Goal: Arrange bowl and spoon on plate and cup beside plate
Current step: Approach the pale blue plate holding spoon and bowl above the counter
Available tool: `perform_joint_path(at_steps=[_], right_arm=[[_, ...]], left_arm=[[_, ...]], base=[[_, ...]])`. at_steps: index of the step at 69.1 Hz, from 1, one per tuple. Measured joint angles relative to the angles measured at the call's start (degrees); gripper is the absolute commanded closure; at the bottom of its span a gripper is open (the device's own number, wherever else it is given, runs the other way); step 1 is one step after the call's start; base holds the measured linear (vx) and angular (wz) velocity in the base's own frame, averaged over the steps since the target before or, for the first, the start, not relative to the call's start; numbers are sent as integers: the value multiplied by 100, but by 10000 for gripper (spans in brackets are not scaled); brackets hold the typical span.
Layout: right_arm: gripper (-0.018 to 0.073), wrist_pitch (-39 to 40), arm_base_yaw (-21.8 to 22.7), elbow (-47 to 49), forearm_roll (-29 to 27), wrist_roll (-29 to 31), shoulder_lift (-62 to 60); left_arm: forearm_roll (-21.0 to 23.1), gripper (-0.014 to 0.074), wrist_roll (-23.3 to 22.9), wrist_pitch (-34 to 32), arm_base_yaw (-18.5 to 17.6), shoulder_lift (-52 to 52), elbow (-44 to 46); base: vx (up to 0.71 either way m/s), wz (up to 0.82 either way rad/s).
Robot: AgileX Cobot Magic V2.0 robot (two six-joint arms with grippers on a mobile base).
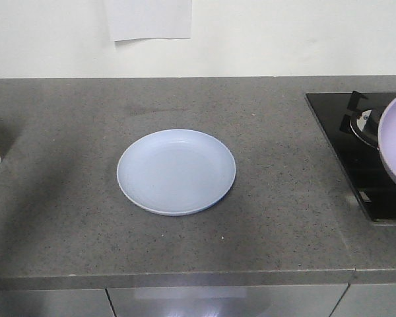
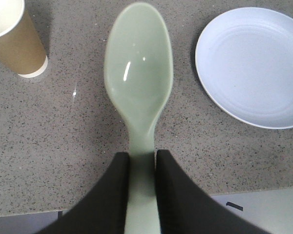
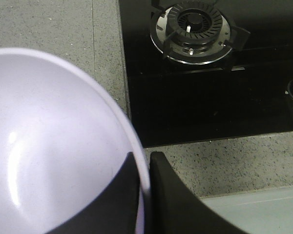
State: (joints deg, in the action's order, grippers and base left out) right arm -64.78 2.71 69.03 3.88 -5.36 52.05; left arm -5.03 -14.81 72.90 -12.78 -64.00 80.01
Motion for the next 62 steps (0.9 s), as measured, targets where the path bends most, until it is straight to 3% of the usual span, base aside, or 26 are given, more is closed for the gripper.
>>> perform_joint_path(at_steps=[62], right_arm=[[566, -3, 0, 0, 0, 0, 0]], left_arm=[[0, 603, 0, 4, 0, 0, 0]], base=[[4, 2]])
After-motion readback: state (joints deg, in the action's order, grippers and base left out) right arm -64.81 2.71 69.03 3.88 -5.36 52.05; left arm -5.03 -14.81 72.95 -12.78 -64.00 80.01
